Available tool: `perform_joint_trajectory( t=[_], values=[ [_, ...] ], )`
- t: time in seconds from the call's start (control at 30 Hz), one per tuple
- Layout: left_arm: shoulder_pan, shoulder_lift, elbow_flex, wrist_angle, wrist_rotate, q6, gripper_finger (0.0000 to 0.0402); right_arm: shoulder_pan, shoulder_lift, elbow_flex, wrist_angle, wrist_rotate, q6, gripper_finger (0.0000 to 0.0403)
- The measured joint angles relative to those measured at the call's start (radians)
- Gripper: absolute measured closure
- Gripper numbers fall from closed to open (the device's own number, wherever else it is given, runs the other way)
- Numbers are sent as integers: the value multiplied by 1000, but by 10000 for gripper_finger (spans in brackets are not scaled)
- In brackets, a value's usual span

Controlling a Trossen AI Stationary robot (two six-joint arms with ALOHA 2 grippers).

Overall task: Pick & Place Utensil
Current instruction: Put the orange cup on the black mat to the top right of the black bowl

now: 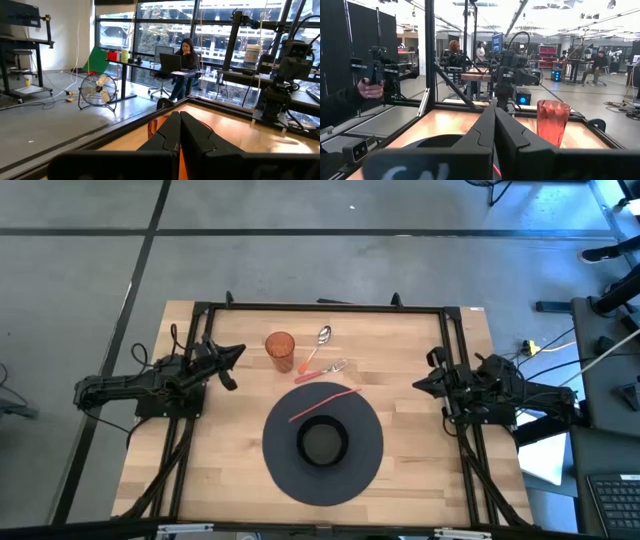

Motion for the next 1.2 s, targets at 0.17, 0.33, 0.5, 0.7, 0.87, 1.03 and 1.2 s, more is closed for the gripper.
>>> perform_joint_trajectory(
  t=[0.17, 0.33, 0.5, 0.7, 0.87, 1.03, 1.2],
  values=[
    [0, 0, 0, 0, 0, 0, 400, 0, 0, 0, 0, 0, -1, 398],
    [0, 0, 0, -3, 4, 0, 400, 0, 0, 1, -6, 0, -8, 398],
    [0, 0, 0, 11, -5, -20, 400, 0, 0, 1, -5, 3, -30, 396],
    [0, 0, 0, 31, 1, -19, 400, 0, 3, 2, -59, 34, -31, 392],
    [0, 0, 0, 102, -22, -6, 400, 0, 3, 2, -74, 34, -34, 391],
    [0, 0, 0, 220, -16, 23, 400, 0, 3, 2, -75, 34, -53, 391],
    [1, 0, 1, 255, -49, 48, 400, 0, 3, 2, -85, 34, -54, 391]
  ],
)
